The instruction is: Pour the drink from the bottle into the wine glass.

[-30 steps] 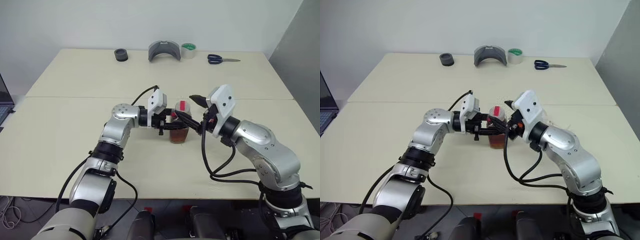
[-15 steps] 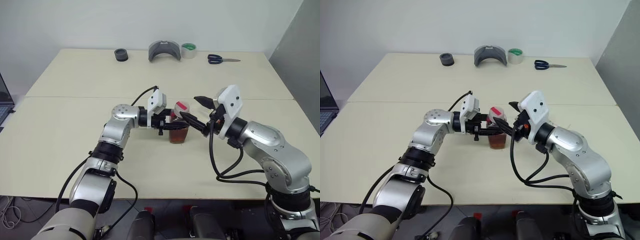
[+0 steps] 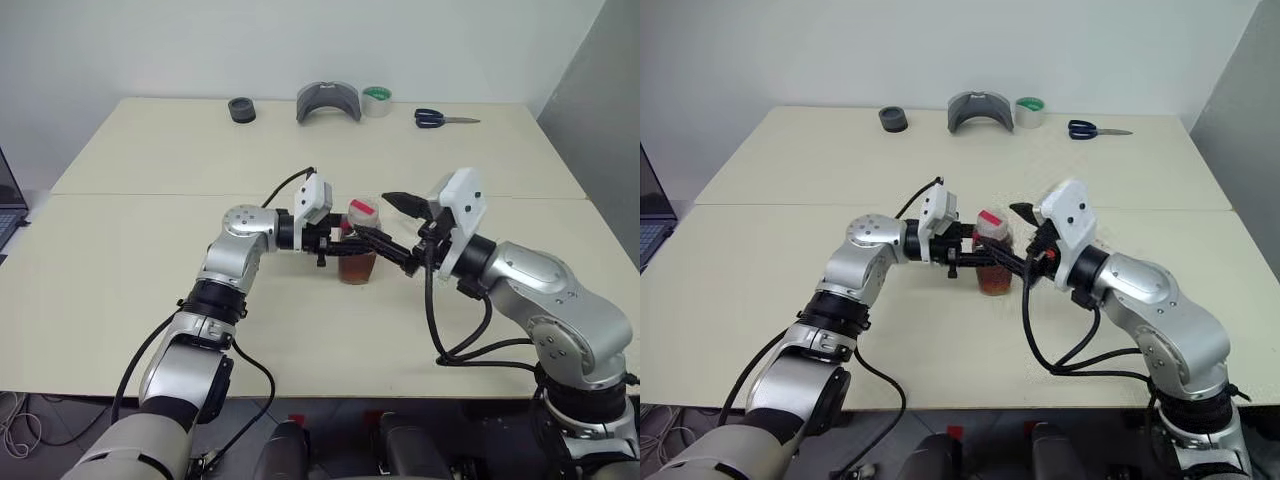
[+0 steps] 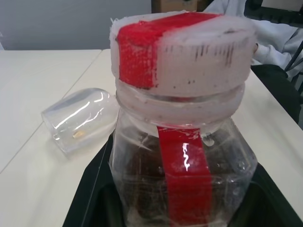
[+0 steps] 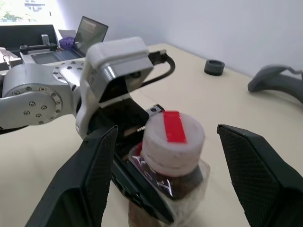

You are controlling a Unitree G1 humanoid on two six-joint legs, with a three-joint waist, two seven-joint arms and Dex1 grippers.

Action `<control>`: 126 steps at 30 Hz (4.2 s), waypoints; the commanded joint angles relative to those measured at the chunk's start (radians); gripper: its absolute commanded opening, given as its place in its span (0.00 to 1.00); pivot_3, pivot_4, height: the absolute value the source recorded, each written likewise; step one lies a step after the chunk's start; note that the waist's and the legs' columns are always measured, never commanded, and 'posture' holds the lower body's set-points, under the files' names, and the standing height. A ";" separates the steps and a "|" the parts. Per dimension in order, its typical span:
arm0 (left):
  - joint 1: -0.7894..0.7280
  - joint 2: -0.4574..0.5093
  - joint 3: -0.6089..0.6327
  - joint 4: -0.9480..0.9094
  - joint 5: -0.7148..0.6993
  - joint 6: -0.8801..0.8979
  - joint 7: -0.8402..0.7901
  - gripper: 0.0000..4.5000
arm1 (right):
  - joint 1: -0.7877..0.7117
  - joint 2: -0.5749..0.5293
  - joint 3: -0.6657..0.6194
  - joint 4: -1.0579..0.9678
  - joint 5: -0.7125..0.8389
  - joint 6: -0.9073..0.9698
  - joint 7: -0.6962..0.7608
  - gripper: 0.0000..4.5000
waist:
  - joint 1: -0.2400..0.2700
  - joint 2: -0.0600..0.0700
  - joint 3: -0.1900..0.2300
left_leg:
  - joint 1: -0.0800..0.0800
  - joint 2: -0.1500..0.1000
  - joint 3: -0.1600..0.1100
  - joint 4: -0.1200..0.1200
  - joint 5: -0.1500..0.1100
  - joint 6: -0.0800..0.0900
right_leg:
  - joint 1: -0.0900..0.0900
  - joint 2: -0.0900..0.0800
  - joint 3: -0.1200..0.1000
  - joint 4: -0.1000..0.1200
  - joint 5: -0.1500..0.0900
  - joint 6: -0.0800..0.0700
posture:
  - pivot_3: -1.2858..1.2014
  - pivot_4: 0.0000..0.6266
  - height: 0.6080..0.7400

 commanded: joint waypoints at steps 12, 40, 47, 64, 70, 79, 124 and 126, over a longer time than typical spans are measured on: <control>-0.032 -0.001 0.031 -0.039 -0.028 0.020 0.003 0.40 | -0.037 0.034 0.037 0.079 -0.141 -0.085 -0.035 0.79 | 0.001 0.000 0.000 | -0.001 0.000 0.000 0.000 0.000 0.000 | 0.000 -0.001 0.000 -0.001 0.000 0.000 | 0.52 0.24 1.00; -0.036 0.011 0.031 -0.028 -0.022 0.012 -0.006 0.40 | -0.001 0.012 -0.004 0.054 -0.130 -0.064 -0.018 0.79 | 0.001 0.000 0.000 | -0.001 0.000 0.000 0.000 0.000 0.000 | 0.000 -0.001 0.000 -0.001 0.000 0.000 | 0.52 0.24 1.00; -0.036 0.012 0.029 -0.029 -0.020 0.008 -0.009 0.40 | 0.006 0.010 -0.023 0.048 -0.113 -0.057 -0.019 0.79 | 0.001 0.000 0.000 | -0.001 0.000 0.000 0.000 0.000 0.000 | 0.000 -0.001 0.000 -0.001 0.000 0.000 | 0.52 0.24 1.00; -0.033 0.009 0.027 -0.026 -0.019 0.004 -0.006 0.40 | 0.009 -0.003 -0.035 0.032 -0.091 -0.036 -0.018 0.79 | 0.001 0.000 0.000 | -0.001 0.000 0.000 0.000 0.000 0.000 | 0.000 -0.001 0.000 -0.001 0.000 0.000 | 0.52 0.24 1.00; -0.029 0.009 0.027 -0.032 -0.019 0.006 -0.004 0.40 | 0.015 -0.010 -0.036 0.025 -0.082 -0.035 -0.017 0.79 | 0.002 0.000 0.000 | -0.001 0.000 0.000 0.000 0.000 0.000 | 0.000 -0.001 0.000 -0.001 0.000 0.000 | 0.52 0.24 1.00; -0.028 0.007 0.026 -0.029 -0.019 0.004 -0.004 0.40 | 0.018 -0.014 -0.036 0.013 -0.066 -0.028 -0.011 0.79 | 0.002 0.000 0.000 | -0.001 0.000 0.000 0.000 0.000 0.000 | 0.000 -0.001 0.000 -0.001 0.000 0.000 | 0.52 0.24 1.00; -0.014 0.006 0.025 -0.044 -0.020 0.010 0.004 0.40 | -0.069 0.089 -0.010 0.133 -0.052 -0.002 -0.033 0.79 | 0.001 0.000 0.000 | -0.001 0.000 0.000 0.000 0.000 0.000 | -0.001 0.000 0.000 -0.001 0.000 0.000 | 0.52 0.24 1.00; -0.014 0.007 0.025 -0.043 -0.020 0.009 0.004 0.40 | -0.072 0.098 -0.014 0.132 -0.044 0.001 -0.033 0.79 | 0.001 0.000 0.000 | -0.001 0.000 0.000 0.000 0.000 0.000 | -0.001 0.000 0.000 -0.001 0.000 0.000 | 0.52 0.24 1.00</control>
